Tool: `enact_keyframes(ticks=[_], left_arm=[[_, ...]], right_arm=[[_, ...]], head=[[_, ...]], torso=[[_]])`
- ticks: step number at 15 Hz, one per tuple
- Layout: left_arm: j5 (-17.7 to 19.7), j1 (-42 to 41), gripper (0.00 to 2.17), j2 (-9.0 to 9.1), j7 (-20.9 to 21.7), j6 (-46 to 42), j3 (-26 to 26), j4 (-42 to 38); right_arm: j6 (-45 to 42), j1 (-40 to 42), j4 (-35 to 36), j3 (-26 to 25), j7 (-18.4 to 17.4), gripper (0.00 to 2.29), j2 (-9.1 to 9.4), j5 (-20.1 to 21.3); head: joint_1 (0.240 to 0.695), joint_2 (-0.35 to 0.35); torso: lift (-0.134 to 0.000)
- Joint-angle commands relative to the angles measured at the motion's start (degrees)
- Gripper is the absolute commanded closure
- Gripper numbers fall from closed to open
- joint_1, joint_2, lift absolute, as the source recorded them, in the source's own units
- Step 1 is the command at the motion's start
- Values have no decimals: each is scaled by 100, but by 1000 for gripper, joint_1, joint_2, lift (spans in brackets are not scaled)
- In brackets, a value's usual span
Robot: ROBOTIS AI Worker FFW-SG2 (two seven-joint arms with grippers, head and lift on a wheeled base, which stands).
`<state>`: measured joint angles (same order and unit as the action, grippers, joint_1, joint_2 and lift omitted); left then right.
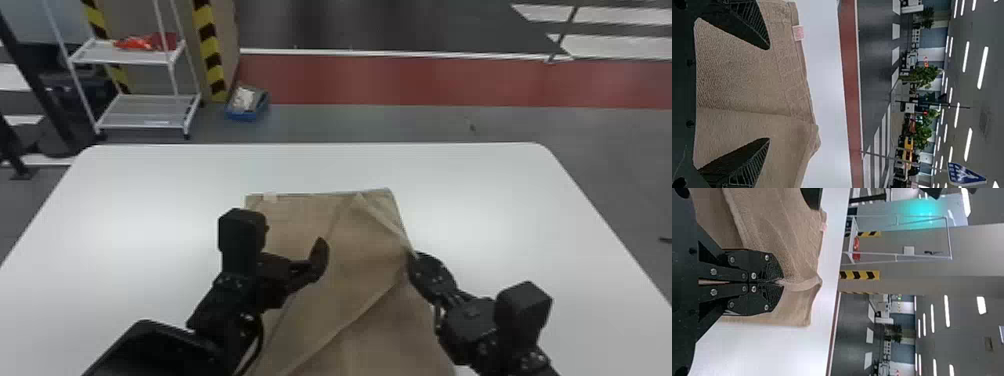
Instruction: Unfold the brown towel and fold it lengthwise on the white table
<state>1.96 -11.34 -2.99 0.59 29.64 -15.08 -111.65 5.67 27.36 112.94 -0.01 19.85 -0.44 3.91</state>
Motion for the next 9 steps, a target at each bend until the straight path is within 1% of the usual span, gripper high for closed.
enact_keyframes(ticks=[1, 2, 4, 5, 6, 7, 8, 9], left_arm=[[6, 0, 46, 0, -59, -85, 111, -5], [6, 0, 46, 0, -76, -85, 163, -5], [-2, 18, 39, 0, -103, -85, 181, 12], [-11, 44, 39, 0, -103, -85, 181, 39], [-20, 79, 39, 0, -103, -85, 163, 74], [-37, 106, 39, 0, -111, -85, 137, 100], [-46, 114, 39, 0, -111, -85, 128, 118], [-46, 123, 39, 0, -111, -85, 119, 126]], right_arm=[[10, 138, 263, -816, 54, 1484, -79, -531], [62, 173, 342, -1238, 80, 1484, -70, -751], [291, 85, 351, -2003, 168, 1484, -70, -1032], [502, -56, 334, -2390, 239, 1484, -70, -1147], [678, -188, 334, -2759, 353, 1484, -62, -1226], [695, -258, 316, -3049, 379, 1484, -62, -1235], [783, -407, 228, -3418, 406, 1484, -62, -1252], [1012, -680, 26, -3866, 520, 1484, -97, -1305]], head=[[695, -66], [695, -108], [695, -157], [695, -223], [695, -223], [695, -283], [695, -308], [695, -339]], torso=[[-123], [-123], [-123], [-123], [-123], [-123], [-123], [-123]])
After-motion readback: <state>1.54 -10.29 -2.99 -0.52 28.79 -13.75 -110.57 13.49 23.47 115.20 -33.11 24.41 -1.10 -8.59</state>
